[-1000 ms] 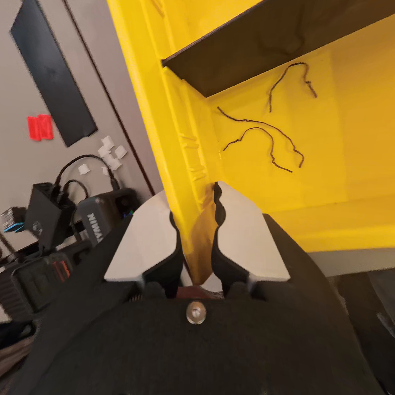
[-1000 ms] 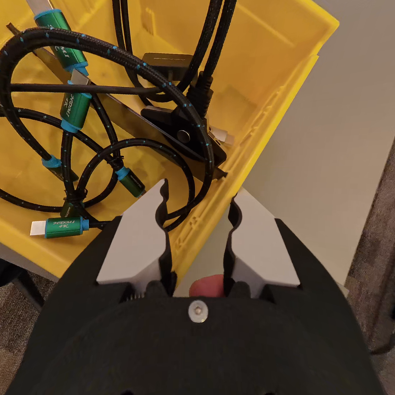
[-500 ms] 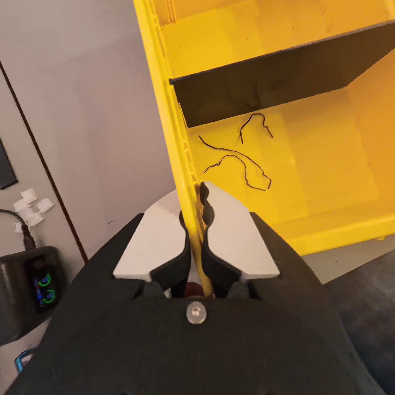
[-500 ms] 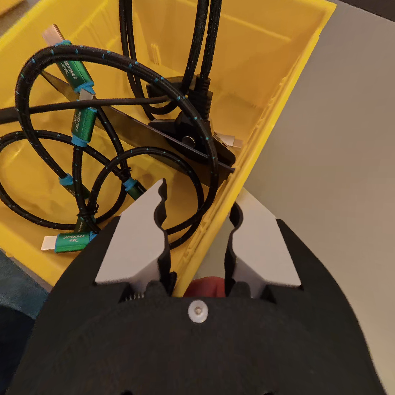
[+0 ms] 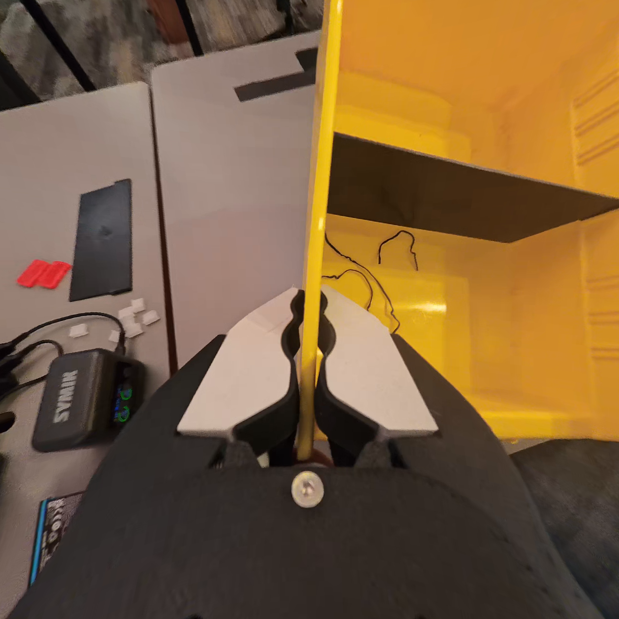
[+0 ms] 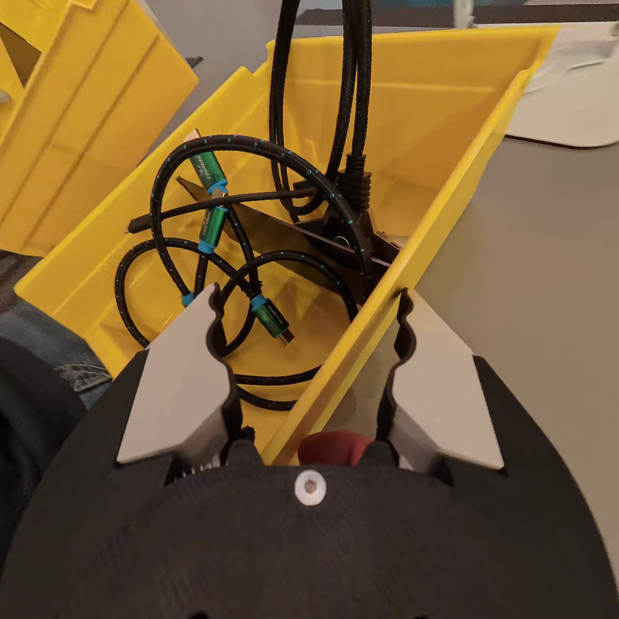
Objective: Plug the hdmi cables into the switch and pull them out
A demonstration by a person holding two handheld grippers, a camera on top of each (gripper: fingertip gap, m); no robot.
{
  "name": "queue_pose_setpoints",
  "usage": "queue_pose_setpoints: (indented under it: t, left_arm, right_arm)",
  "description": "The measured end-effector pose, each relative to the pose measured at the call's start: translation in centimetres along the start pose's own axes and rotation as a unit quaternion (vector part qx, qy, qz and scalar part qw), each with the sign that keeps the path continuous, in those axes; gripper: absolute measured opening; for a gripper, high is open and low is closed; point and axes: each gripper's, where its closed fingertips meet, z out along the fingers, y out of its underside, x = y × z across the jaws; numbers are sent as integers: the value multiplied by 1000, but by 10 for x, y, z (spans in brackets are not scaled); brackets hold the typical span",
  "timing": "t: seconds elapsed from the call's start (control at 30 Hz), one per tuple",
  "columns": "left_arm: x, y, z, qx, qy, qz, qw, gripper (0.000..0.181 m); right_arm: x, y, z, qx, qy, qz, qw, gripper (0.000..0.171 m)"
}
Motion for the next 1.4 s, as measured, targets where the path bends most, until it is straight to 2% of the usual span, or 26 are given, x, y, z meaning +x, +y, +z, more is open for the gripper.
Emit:
queue_pose_setpoints:
  t: [0.13,0.4,0.5,0.57,0.63,0.7,0.77,0.83,0.93,1.0,1.07,1.23,1.4]
  left_arm:
    - [-18,-9,-27,37,-34,-13,999,4]
    - [-55,-40,-96,162,-82,-94,979,4]
    - [-50,-59,-117,197,-81,-94,972,4]
    - [-39,-70,-124,211,-71,-90,971,4]
    - [-24,-80,-125,215,-63,-76,972,5]
    - [-3,-91,-118,219,-52,-63,972,4]
    - [23,-101,-104,221,-30,-58,973,5]
    - [53,-112,-85,223,-3,-56,973,4]
    - [101,-133,-54,218,34,-41,975,3]
    - [138,-147,-30,216,54,-30,974,4]
    - [181,-162,-6,219,72,-9,973,4]
    - [300,-185,48,195,146,53,968,4]
    - [394,-167,90,156,191,53,968,5]
  right_arm:
    - [-42,-14,34,12,-39,11,999,115]
    - [-107,-51,101,51,-88,37,994,118]
    - [-140,-60,129,42,-122,23,991,134]
    - [-151,-71,137,55,-131,20,990,126]
    - [-153,-81,136,67,-132,21,989,133]
    - [-150,-90,121,90,-133,12,987,131]
    - [-140,-103,89,133,-132,9,982,129]
    - [-124,-121,42,199,-131,11,971,124]
    - [-104,-133,-37,276,-120,-4,954,127]
    - [-111,-133,-89,317,-141,-20,937,129]
    - [-125,-124,-126,341,-141,-50,928,131]
    - [-120,-89,-155,348,-20,-92,933,130]
    - [-64,-62,-186,355,118,-56,926,138]
